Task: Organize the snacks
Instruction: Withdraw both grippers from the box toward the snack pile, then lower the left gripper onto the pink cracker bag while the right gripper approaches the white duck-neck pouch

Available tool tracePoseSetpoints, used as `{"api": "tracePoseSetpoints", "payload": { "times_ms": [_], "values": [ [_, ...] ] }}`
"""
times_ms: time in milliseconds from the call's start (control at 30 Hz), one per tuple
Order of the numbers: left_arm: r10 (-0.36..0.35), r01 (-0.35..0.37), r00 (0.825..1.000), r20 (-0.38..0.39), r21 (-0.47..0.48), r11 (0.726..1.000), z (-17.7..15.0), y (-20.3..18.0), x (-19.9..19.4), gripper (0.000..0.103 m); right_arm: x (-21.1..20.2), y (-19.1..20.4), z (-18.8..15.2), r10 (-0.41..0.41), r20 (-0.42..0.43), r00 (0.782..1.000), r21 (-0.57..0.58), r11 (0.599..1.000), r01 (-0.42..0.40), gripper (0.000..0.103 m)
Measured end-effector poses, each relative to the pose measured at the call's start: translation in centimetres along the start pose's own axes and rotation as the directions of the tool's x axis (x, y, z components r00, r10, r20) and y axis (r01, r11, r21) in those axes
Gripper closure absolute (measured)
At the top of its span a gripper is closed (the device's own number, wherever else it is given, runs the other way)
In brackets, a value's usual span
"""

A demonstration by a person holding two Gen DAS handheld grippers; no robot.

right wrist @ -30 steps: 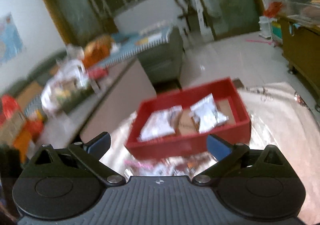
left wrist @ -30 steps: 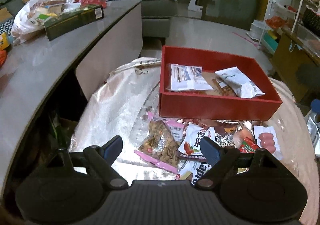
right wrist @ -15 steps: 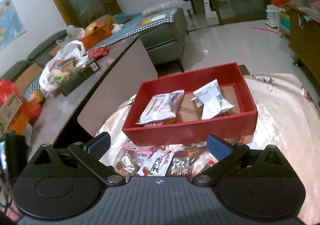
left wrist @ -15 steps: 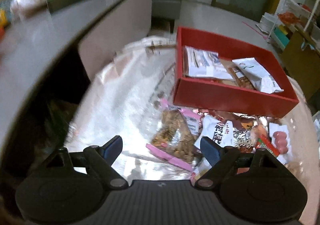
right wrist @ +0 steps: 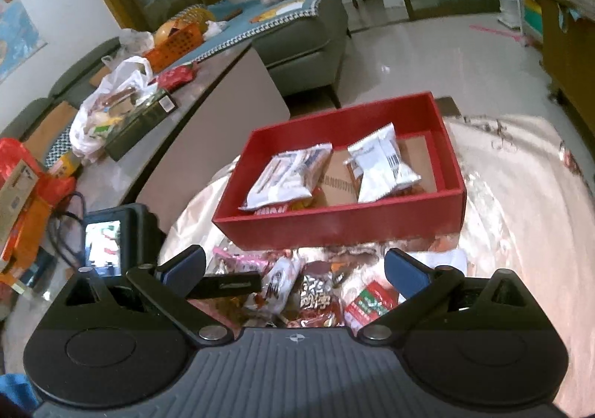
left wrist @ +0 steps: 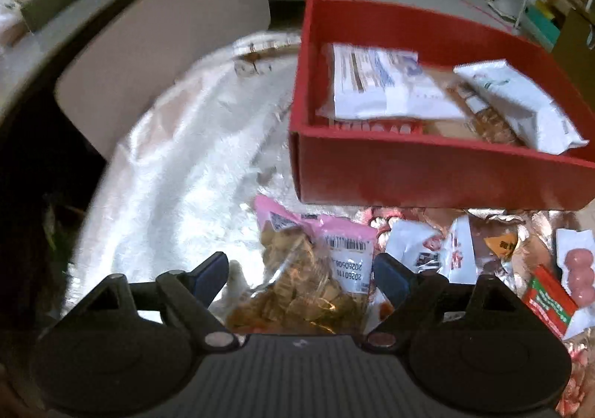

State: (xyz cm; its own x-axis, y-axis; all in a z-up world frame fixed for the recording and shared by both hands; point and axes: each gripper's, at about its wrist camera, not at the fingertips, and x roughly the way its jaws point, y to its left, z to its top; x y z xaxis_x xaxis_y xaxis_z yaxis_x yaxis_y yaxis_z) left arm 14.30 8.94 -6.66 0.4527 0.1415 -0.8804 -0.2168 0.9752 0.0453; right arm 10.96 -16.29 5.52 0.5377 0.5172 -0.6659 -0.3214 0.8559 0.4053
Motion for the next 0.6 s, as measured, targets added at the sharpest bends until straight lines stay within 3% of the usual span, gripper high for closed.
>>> {"api": "tracePoseSetpoints", "payload": {
  "times_ms": [67,100,133,167,333,500,600],
  "values": [
    [-0.019,0.019,1.000,0.003,-0.034,0.999,0.0,0.6,0.3,0.020,0.3,-0.3,-0.1,-0.001,-0.016,1.000,0.013,1.000,0.001,0.000],
    [-0.021,0.021,1.000,0.001,-0.046,0.999,-0.1,0.8,0.1,0.026,0.4,-0.4,-0.1,-0.002,-0.023,1.000,0.014,1.000,0.002,0.000],
    [-0.021,0.021,1.000,-0.002,-0.050,0.999,-0.3,0.9,-0.3,0.040,0.6,-0.4,-0.1,0.001,-0.029,1.000,0.013,1.000,0.000,0.000],
    [-0.015,0.015,1.000,-0.002,-0.040,0.999,-0.5,0.8,-0.7,0.047,0.7,-0.3,-0.1,0.003,-0.032,0.999,0.012,1.000,-0.002,0.000],
    [-0.080,0.074,0.995,-0.056,-0.101,0.992,-2.7,2.9,-2.6,0.052,1.7,0.6,-0.4,0.065,-0.079,0.995,0.039,0.997,-0.063,0.002],
    [-0.142,0.137,0.989,-0.039,-0.125,0.983,-4.3,5.1,-6.3,0.052,3.3,2.0,-1.1,0.043,-0.142,0.989,-0.013,0.999,-0.046,0.002],
    [-0.163,0.157,0.985,-0.047,-0.113,0.981,-5.1,5.5,-7.5,0.052,5.4,2.3,-1.2,0.062,-0.201,0.978,0.031,0.998,-0.057,0.006]
  ]
}}
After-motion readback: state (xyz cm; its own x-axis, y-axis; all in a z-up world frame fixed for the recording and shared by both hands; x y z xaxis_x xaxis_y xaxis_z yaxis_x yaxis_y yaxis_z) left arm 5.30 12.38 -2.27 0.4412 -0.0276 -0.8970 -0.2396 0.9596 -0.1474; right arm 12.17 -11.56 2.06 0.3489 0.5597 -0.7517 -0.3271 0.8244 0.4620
